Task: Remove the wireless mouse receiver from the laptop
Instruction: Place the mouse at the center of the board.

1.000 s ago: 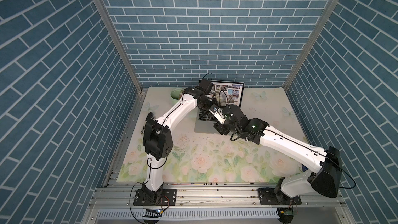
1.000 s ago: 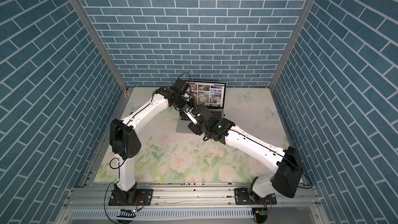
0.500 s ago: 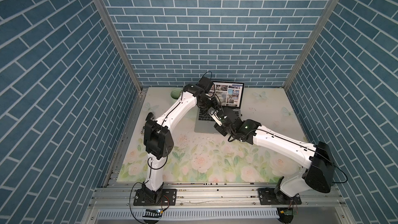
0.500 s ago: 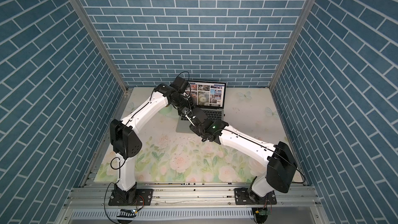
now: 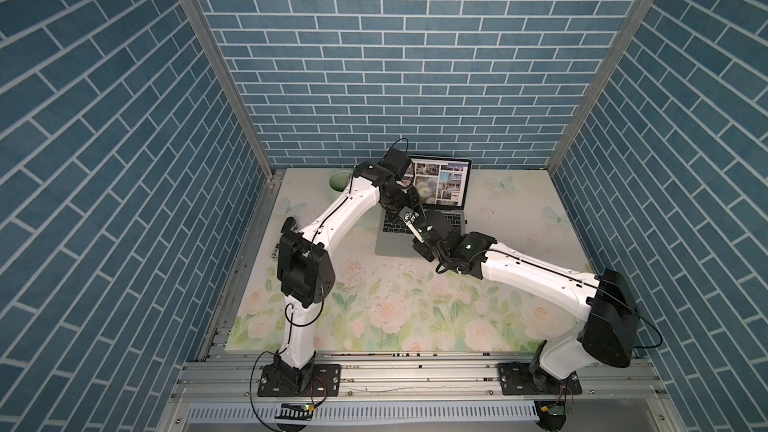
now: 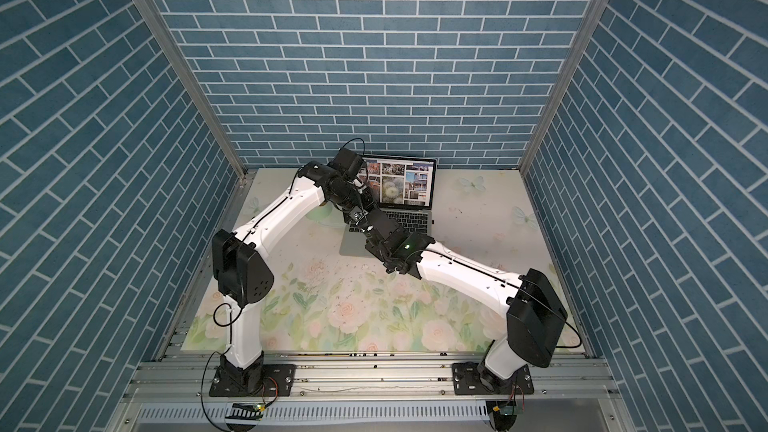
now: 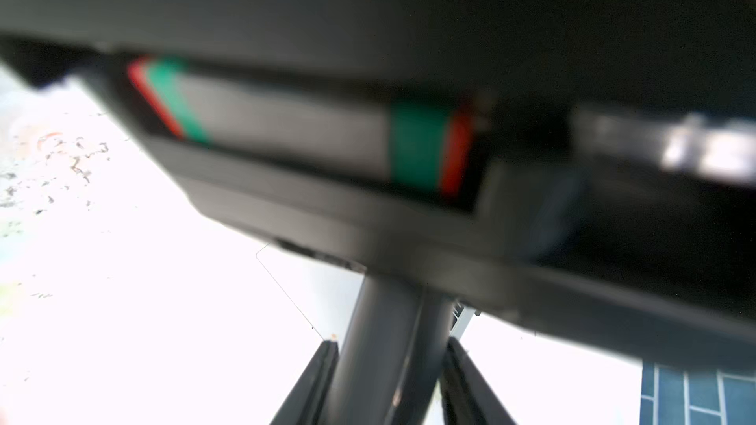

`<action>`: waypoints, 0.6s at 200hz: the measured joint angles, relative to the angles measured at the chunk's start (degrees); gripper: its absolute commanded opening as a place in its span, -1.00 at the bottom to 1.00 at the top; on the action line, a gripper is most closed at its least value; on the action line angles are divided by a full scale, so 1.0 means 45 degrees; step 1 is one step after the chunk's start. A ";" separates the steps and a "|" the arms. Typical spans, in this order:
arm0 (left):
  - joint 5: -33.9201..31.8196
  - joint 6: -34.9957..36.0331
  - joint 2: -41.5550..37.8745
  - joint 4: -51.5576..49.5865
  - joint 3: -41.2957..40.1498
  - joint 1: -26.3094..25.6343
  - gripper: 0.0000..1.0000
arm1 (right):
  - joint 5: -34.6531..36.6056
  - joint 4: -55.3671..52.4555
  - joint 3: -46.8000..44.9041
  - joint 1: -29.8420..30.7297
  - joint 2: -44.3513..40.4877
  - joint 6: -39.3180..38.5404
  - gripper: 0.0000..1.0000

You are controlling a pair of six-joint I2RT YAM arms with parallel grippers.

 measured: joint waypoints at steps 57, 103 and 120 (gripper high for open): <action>0.0058 -0.0588 -0.0010 0.0291 -0.0350 0.0019 -1.00 | 0.0432 0.0413 -0.0340 0.0083 0.0024 0.0078 -0.85; 0.0141 -0.0753 -0.0019 0.0588 -0.0704 0.0019 -0.85 | 0.0408 0.0636 -0.0578 0.0083 0.0024 0.0063 -1.00; 0.0364 -0.0743 -0.0019 0.0884 -0.1015 0.0024 -0.11 | 0.0403 0.0704 -0.0777 0.0083 -0.0039 0.0058 -1.00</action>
